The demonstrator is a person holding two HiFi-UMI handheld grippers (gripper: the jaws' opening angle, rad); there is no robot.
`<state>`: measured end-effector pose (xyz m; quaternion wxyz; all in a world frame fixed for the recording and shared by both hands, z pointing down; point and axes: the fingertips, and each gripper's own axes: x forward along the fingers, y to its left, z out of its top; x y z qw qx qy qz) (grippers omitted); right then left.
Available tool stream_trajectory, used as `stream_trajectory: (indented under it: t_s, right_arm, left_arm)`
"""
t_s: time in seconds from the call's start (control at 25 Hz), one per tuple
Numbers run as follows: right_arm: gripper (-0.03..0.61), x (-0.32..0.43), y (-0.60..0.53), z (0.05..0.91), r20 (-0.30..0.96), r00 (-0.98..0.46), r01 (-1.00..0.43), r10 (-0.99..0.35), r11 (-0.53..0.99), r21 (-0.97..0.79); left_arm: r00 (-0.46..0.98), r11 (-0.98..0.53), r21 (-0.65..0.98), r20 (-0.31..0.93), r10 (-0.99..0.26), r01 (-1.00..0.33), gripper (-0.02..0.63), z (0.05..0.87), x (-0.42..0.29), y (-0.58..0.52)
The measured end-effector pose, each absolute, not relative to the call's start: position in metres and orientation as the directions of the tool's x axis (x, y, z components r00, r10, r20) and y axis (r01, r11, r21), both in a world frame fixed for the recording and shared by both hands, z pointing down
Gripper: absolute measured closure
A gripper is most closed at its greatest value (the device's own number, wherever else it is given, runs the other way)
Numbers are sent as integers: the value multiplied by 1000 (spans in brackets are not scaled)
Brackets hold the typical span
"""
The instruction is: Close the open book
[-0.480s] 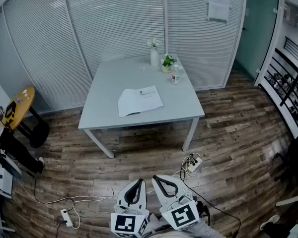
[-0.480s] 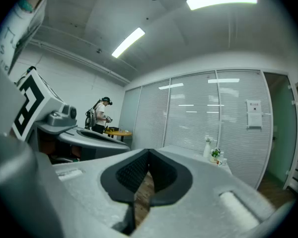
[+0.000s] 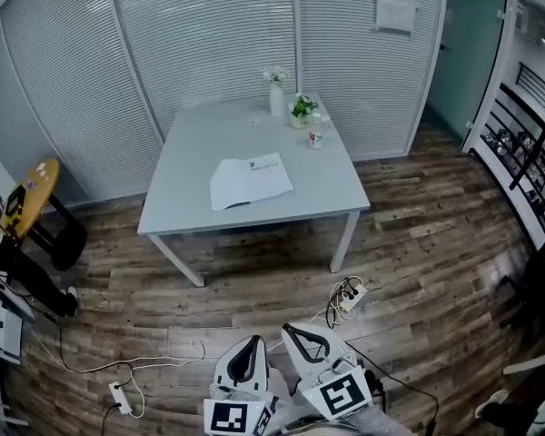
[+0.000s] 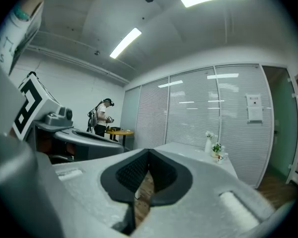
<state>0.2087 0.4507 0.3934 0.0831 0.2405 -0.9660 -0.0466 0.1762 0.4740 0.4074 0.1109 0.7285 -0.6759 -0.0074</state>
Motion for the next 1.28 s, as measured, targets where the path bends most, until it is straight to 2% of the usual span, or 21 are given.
stream_trajectory:
  t_s: [0.32, 0.76, 1.28]
  right_arm:
    - [577, 185, 391, 402, 155, -834, -511, -530, 847, 145]
    - [577, 106, 272, 394, 156, -792, -567, -590, 806, 171]
    - [577, 37, 236, 397, 147, -778, -591, -611, 791, 159]
  left_arm:
    - [126, -103, 169, 134, -983, -980, 615, 413, 148, 414]
    - [229, -211, 146, 123, -966, -967, 615, 406, 74, 287]
    - [266, -247, 149, 124, -956, -957, 615, 410, 10, 248]
